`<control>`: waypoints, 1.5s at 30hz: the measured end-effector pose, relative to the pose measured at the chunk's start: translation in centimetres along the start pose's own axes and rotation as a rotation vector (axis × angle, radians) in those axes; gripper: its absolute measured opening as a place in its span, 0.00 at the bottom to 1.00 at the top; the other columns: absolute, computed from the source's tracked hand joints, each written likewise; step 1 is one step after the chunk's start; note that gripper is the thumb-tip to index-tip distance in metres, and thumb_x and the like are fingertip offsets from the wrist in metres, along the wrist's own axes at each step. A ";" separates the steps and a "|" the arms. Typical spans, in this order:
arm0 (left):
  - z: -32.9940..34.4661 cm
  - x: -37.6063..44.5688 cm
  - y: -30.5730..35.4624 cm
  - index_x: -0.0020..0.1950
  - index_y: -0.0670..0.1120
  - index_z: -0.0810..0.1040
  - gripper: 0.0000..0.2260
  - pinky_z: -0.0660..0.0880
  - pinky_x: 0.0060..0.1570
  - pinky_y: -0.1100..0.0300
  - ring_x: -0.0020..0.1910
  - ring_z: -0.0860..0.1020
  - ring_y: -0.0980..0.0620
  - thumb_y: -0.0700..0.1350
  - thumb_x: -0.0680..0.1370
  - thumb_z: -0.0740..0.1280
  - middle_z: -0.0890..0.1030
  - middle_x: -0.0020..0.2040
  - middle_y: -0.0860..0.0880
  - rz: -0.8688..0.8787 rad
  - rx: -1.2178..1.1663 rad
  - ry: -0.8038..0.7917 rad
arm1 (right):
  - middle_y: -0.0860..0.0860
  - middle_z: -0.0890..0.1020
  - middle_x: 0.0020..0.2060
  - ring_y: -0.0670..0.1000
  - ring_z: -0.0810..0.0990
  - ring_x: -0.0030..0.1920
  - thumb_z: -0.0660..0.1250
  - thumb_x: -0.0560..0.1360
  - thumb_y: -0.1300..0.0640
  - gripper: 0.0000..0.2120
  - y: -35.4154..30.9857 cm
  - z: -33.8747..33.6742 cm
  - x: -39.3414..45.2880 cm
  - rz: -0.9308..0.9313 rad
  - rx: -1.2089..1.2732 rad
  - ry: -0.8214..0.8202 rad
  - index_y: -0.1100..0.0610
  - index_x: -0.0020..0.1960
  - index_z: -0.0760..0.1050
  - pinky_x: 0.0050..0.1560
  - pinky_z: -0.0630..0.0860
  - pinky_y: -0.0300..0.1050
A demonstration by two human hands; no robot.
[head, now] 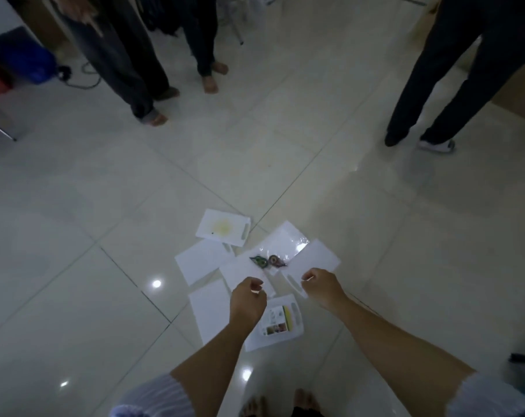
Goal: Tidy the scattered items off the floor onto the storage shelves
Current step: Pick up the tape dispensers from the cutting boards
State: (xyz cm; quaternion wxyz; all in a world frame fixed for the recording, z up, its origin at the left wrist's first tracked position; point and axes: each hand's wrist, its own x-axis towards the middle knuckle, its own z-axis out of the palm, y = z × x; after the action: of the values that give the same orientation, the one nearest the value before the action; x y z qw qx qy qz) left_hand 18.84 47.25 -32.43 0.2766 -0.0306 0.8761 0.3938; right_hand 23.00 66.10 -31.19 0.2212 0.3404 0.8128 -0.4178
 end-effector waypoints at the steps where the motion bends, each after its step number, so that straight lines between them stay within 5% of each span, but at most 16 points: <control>1: 1.3 1.3 -1.4 0.59 0.45 0.78 0.10 0.71 0.43 0.66 0.44 0.77 0.56 0.40 0.78 0.65 0.80 0.51 0.50 0.001 -0.001 0.006 | 0.53 0.81 0.52 0.51 0.79 0.48 0.62 0.76 0.59 0.11 0.6 1.3 2.0 -0.006 -0.008 0.001 0.58 0.56 0.79 0.45 0.74 0.40; 8: 11.5 11.3 -13.1 0.58 0.44 0.78 0.10 0.77 0.45 0.59 0.45 0.79 0.53 0.40 0.78 0.64 0.82 0.51 0.48 -0.082 -0.087 0.060 | 0.55 0.81 0.53 0.50 0.76 0.45 0.62 0.76 0.60 0.07 7.7 13.7 15.8 -0.043 -0.067 -0.049 0.58 0.51 0.77 0.45 0.71 0.39; 13: 18.4 21.2 -22.2 0.59 0.43 0.78 0.11 0.70 0.37 0.68 0.43 0.77 0.55 0.38 0.78 0.64 0.80 0.52 0.48 -0.070 -0.068 0.122 | 0.56 0.81 0.50 0.54 0.78 0.48 0.60 0.77 0.61 0.10 14.1 21.9 26.6 -0.076 -0.087 0.020 0.60 0.54 0.77 0.50 0.77 0.45; 18: 23.7 31.5 -27.0 0.61 0.42 0.76 0.14 0.73 0.54 0.61 0.55 0.77 0.48 0.36 0.76 0.66 0.74 0.60 0.43 0.011 -0.075 0.250 | 0.58 0.81 0.52 0.58 0.78 0.55 0.63 0.75 0.61 0.11 18.2 26.9 37.6 -0.170 -0.119 0.278 0.62 0.55 0.79 0.55 0.75 0.49; 22: 25.6 36.9 -27.1 0.64 0.41 0.73 0.18 0.66 0.62 0.60 0.63 0.70 0.44 0.35 0.75 0.68 0.71 0.64 0.43 0.161 0.081 0.259 | 0.56 0.79 0.55 0.58 0.73 0.60 0.68 0.74 0.57 0.15 19.0 28.9 43.4 -0.289 -0.151 0.507 0.61 0.58 0.76 0.58 0.68 0.52; 26: 26.3 39.9 -27.0 0.69 0.42 0.69 0.23 0.65 0.67 0.57 0.68 0.64 0.44 0.40 0.75 0.69 0.68 0.69 0.44 0.267 0.209 0.251 | 0.54 0.77 0.61 0.56 0.71 0.66 0.72 0.73 0.49 0.25 19.0 30.6 46.3 -0.374 -0.150 0.472 0.58 0.65 0.72 0.64 0.65 0.53; 30: 27.3 42.3 -27.5 0.78 0.50 0.59 0.29 0.56 0.73 0.43 0.78 0.48 0.38 0.47 0.79 0.66 0.53 0.80 0.47 0.248 0.463 0.072 | 0.54 0.77 0.64 0.59 0.70 0.69 0.73 0.72 0.52 0.24 20.1 32.2 47.4 -0.493 -0.234 0.463 0.57 0.66 0.73 0.68 0.62 0.58; 34: 27.8 42.0 -28.0 0.72 0.46 0.67 0.18 0.43 0.76 0.42 0.76 0.58 0.44 0.46 0.82 0.59 0.68 0.72 0.45 0.381 0.842 0.080 | 0.54 0.82 0.55 0.59 0.78 0.57 0.75 0.68 0.60 0.22 21.0 32.1 46.4 -0.503 -0.142 0.588 0.57 0.61 0.77 0.58 0.69 0.54; 37: 27.0 39.2 -28.5 0.64 0.45 0.73 0.15 0.46 0.77 0.49 0.70 0.65 0.45 0.43 0.77 0.64 0.73 0.64 0.46 0.360 0.625 0.121 | 0.57 0.78 0.61 0.60 0.74 0.61 0.72 0.73 0.61 0.26 20.8 31.2 43.7 -0.451 -0.022 0.536 0.59 0.69 0.71 0.60 0.70 0.54; 39: 25.8 36.1 -28.1 0.56 0.45 0.76 0.13 0.54 0.74 0.57 0.67 0.64 0.46 0.43 0.72 0.69 0.73 0.59 0.48 0.319 0.414 0.146 | 0.59 0.74 0.63 0.60 0.73 0.62 0.70 0.75 0.61 0.27 20.4 30.3 40.9 -0.387 0.057 0.497 0.59 0.72 0.67 0.61 0.72 0.53; 41: 24.1 32.4 -26.6 0.51 0.45 0.77 0.12 0.65 0.60 0.65 0.63 0.65 0.50 0.44 0.70 0.72 0.72 0.55 0.49 0.264 0.286 0.153 | 0.60 0.70 0.62 0.60 0.75 0.59 0.70 0.76 0.63 0.28 19.5 29.1 37.1 -0.366 0.123 0.488 0.59 0.73 0.66 0.59 0.77 0.52; 45: 19.6 25.5 -21.0 0.46 0.45 0.77 0.12 0.69 0.41 0.71 0.44 0.75 0.56 0.47 0.68 0.75 0.73 0.49 0.50 0.073 0.002 0.209 | 0.56 0.65 0.59 0.54 0.75 0.50 0.71 0.73 0.63 0.28 15.6 24.1 28.7 -0.165 0.313 0.422 0.58 0.70 0.67 0.54 0.76 0.44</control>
State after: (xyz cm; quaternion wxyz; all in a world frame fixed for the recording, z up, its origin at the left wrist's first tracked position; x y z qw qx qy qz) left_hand 12.05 50.84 -70.06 0.1691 -0.0394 0.9010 0.3976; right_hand 17.08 63.24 -71.31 -0.0431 0.3825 0.7915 -0.4746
